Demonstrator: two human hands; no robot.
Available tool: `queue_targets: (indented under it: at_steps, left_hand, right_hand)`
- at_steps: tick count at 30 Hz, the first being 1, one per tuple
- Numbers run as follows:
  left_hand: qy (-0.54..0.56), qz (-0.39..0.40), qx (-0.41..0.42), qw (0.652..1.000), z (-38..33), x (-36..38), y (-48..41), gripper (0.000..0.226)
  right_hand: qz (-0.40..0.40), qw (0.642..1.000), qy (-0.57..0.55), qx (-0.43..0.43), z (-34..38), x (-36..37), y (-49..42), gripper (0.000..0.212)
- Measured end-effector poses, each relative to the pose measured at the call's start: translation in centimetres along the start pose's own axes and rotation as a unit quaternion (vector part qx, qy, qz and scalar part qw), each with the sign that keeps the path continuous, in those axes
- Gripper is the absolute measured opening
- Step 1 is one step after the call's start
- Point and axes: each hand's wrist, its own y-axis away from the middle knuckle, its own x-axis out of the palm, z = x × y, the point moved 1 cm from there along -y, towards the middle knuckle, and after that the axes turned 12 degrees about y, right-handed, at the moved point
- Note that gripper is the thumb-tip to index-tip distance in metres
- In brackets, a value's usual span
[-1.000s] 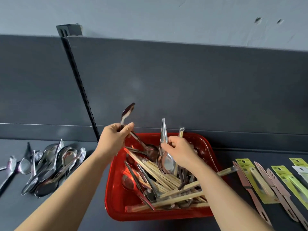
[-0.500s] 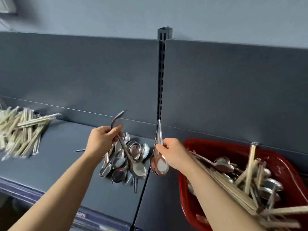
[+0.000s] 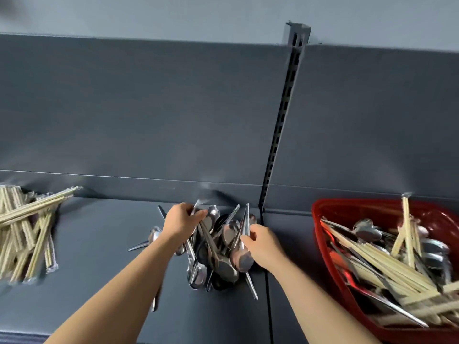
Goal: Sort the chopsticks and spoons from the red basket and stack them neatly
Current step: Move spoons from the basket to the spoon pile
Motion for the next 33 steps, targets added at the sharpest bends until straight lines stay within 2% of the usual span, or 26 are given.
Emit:
queue_targets:
  at_steps: [2, 3, 5, 6, 9, 11, 16, 22, 28, 33]
  left_hand:
    - [-0.002, 0.014, 0.012, 1.000, 0.2, 0.4, -0.2, 0.021]
    - [0.005, 0.013, 0.017, 1.000, 0.3, 0.6, -0.2, 0.017]
    - [0.025, 0.007, 0.020, 0.999, 0.4, 0.9, 0.0, 0.028]
    - [0.029, 0.004, 0.022, 0.999, 0.3, 0.9, 0.1, 0.034]
    - [0.008, 0.002, 0.043, 0.999, 0.0, 1.0, 0.6, 0.040]
    - [-0.015, 0.010, 0.060, 0.998, -0.2, 1.1, 1.1, 0.037]
    - [-0.031, 0.021, 0.093, 0.995, -1.5, 0.9, 2.4, 0.034]
    - [0.027, 0.004, 0.145, 0.989, -4.3, 1.1, 4.3, 0.030]
    - [0.079, 0.028, 0.192, 0.978, -9.5, 4.2, 6.4, 0.022]
    - [0.073, 0.091, 0.250, 0.961, -14.8, 10.5, 9.1, 0.017]
  right_hand:
    - [-0.012, 1.000, -0.023, 0.002, -0.1, 0.1, 0.4, 0.013]
    - [-0.016, 0.999, -0.038, 0.007, -0.2, 0.2, 0.6, 0.011]
    - [-0.021, 0.998, -0.054, 0.015, -0.6, 0.3, 1.1, 0.040]
    - [-0.025, 0.998, -0.053, 0.016, -0.7, 0.3, 1.3, 0.048]
    - [-0.035, 0.999, -0.026, 0.013, -0.9, 0.3, 1.9, 0.065]
    - [-0.038, 0.999, 0.017, 0.017, -1.1, 0.1, 2.1, 0.069]
    - [-0.034, 0.995, 0.091, 0.020, -1.3, -0.8, 3.0, 0.053]
    - [-0.041, 0.998, 0.056, 0.005, -1.3, -3.9, 4.9, 0.054]
    - [-0.130, 0.991, -0.011, -0.027, -4.0, -12.2, 7.9, 0.043]
    - [-0.179, 0.983, -0.016, 0.019, -11.8, -19.8, 9.2, 0.038]
